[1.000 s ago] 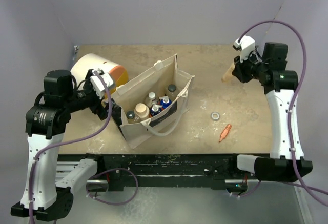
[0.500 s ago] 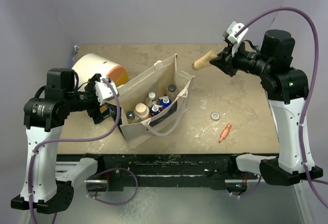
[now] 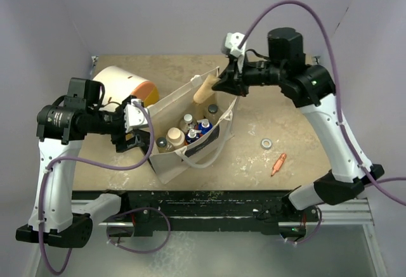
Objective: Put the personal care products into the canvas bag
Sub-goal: Place the care product in the canvas bag.
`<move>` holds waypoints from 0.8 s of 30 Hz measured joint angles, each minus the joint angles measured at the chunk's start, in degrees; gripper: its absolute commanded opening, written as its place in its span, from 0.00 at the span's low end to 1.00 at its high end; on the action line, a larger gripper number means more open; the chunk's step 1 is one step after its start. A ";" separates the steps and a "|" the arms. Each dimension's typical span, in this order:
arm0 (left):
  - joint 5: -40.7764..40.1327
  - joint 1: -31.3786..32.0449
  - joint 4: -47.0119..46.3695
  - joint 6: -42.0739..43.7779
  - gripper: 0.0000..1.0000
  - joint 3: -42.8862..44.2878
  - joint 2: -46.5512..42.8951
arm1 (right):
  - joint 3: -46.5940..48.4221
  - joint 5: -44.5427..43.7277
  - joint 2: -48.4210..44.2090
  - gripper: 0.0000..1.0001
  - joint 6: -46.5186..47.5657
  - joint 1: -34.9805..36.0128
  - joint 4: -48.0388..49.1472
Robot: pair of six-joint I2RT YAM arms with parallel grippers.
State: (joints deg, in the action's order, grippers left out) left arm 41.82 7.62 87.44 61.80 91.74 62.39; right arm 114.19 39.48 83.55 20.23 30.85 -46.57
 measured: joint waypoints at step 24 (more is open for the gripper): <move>4.66 0.00 0.81 10.49 0.30 -4.24 0.66 | -11.23 6.56 14.12 0.00 -12.11 16.26 24.04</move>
State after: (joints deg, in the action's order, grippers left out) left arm 46.48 7.62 88.25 72.29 87.50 63.05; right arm 102.96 46.04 97.67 8.12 47.11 -22.52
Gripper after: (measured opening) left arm 0.396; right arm 0.132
